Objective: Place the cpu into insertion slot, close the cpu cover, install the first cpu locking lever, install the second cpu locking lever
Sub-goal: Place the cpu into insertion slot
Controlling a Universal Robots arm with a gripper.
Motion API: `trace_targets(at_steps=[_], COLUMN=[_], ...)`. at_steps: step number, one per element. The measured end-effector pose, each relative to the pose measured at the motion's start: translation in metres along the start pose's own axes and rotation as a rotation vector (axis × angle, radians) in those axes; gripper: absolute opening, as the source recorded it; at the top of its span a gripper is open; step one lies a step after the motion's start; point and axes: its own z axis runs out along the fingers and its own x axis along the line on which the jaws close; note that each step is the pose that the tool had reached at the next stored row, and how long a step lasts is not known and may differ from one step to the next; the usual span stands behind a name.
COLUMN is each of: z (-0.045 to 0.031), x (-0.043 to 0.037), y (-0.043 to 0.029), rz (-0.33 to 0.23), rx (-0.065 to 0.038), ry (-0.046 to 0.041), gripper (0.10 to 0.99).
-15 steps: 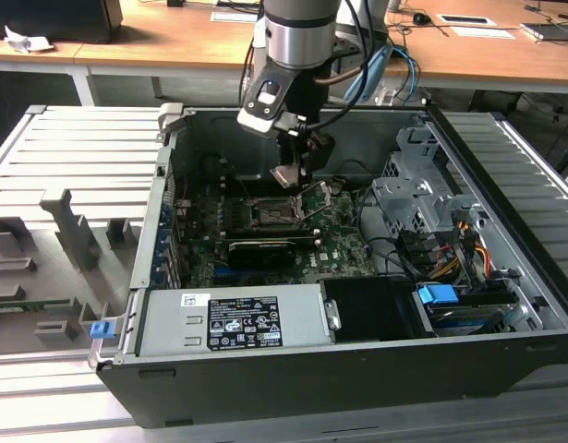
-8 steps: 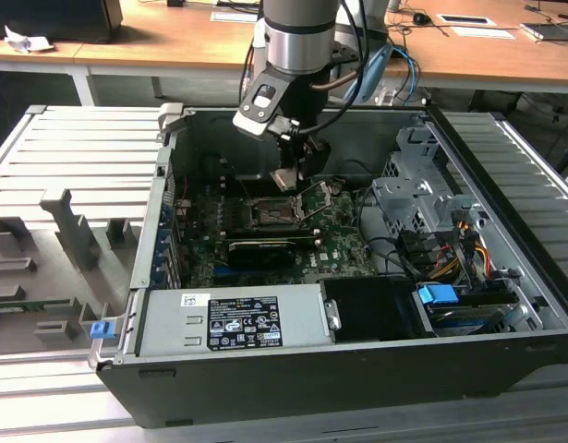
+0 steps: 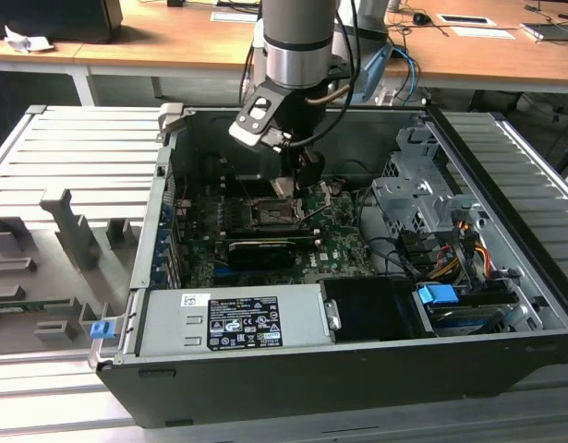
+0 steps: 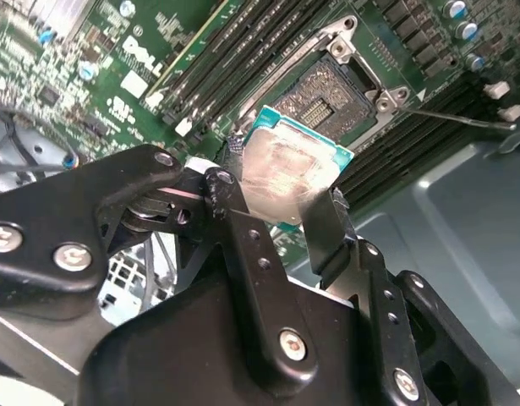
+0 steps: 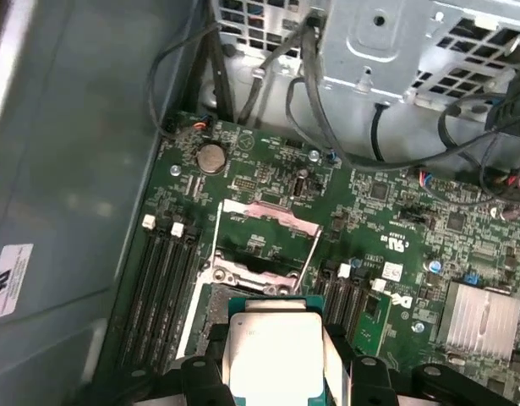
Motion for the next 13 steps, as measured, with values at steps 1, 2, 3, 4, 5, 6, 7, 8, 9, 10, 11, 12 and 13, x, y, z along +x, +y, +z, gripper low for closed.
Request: trace_targets(at_steps=[1,2,3,4,5,6,7,8,9,10,11,12,13], z=[0.0012,0.0022,0.0029,0.0035,0.0041,0.0047,0.0055,0.0060,0.0068,0.0078,0.0086,0.0099,0.0108], x=[0.0000,0.0000,0.0000,0.0000,0.0000,0.0000,0.0000,0.0000,-0.0001,-0.0001,-0.0001,-0.0001,-0.0002], y=[-0.0001,-0.0002,-0.0002,-0.0003,-0.0003,-0.0004,-0.0004,-0.0005,-0.0006,-0.0006,-0.0007,-0.0008,-0.0009], rz=[0.015,0.031,0.049,0.062,0.078,0.089,0.105,0.115,0.131,0.151,0.169,0.197,0.213], rx=[0.000,-0.001,-0.001,-0.001,-0.002,-0.002,-0.002,-0.002,-0.003,-0.003,-0.004,-0.004,-0.004], ry=[-0.0011,-0.0025,-0.0040,-0.0052,-0.0064,-0.0073,-0.0086,-0.0095,-0.0108,-0.0125,-0.0140,-0.0163,-0.0176], gripper=[0.529,0.529,0.529,0.529,0.529,0.529,0.529,0.529,0.529,0.529,0.529,0.529,0.529])
